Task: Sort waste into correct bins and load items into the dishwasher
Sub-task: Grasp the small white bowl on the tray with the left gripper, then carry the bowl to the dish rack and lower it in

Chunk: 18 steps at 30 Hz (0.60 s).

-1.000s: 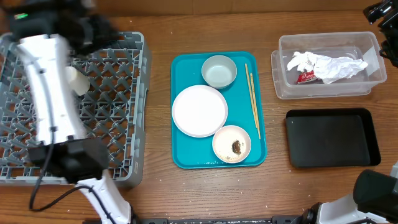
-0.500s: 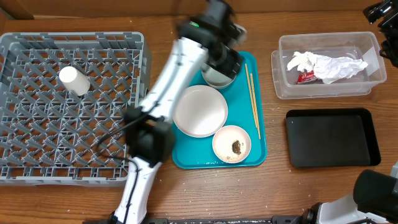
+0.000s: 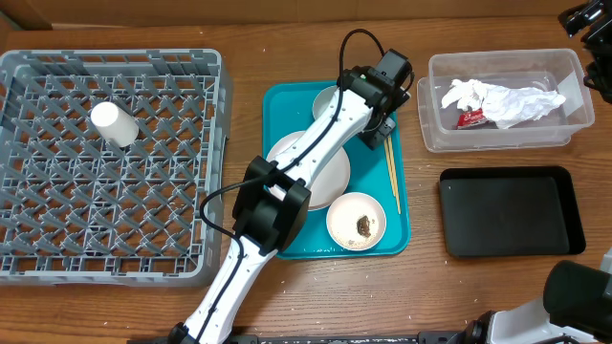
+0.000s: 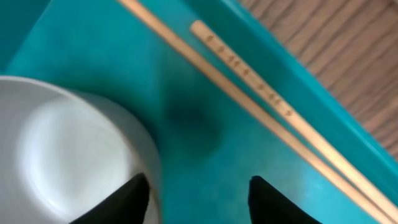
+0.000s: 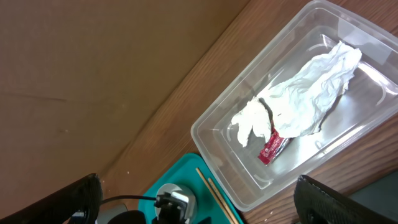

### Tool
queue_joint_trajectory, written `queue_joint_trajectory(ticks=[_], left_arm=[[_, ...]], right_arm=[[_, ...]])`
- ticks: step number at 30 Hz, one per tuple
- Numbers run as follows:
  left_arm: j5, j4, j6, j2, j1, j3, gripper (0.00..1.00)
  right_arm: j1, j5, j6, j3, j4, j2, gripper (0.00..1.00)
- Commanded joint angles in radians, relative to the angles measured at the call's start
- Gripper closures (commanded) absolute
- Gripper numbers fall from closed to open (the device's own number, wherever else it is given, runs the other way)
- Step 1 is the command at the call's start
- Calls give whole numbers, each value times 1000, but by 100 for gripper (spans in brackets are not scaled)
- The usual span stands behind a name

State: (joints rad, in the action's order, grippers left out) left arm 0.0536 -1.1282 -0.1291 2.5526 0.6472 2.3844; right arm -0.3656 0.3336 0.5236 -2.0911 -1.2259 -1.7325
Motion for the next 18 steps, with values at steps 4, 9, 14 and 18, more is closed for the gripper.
queue_joint_trajectory(ticks=[4, 9, 14, 18], left_arm=[[32, -1, 27, 11, -41, 6, 73], [40, -19, 85, -11, -54, 16, 96], [39, -40, 203, -101, -75, 126, 96], [9, -73, 317, -203, -130, 214, 96]], right_arm=[[-2, 1, 5, -4, 3, 26, 0], [-2, 1, 5, -4, 3, 26, 0], [-2, 1, 5, -4, 3, 26, 0], [-2, 1, 5, -4, 3, 26, 0]])
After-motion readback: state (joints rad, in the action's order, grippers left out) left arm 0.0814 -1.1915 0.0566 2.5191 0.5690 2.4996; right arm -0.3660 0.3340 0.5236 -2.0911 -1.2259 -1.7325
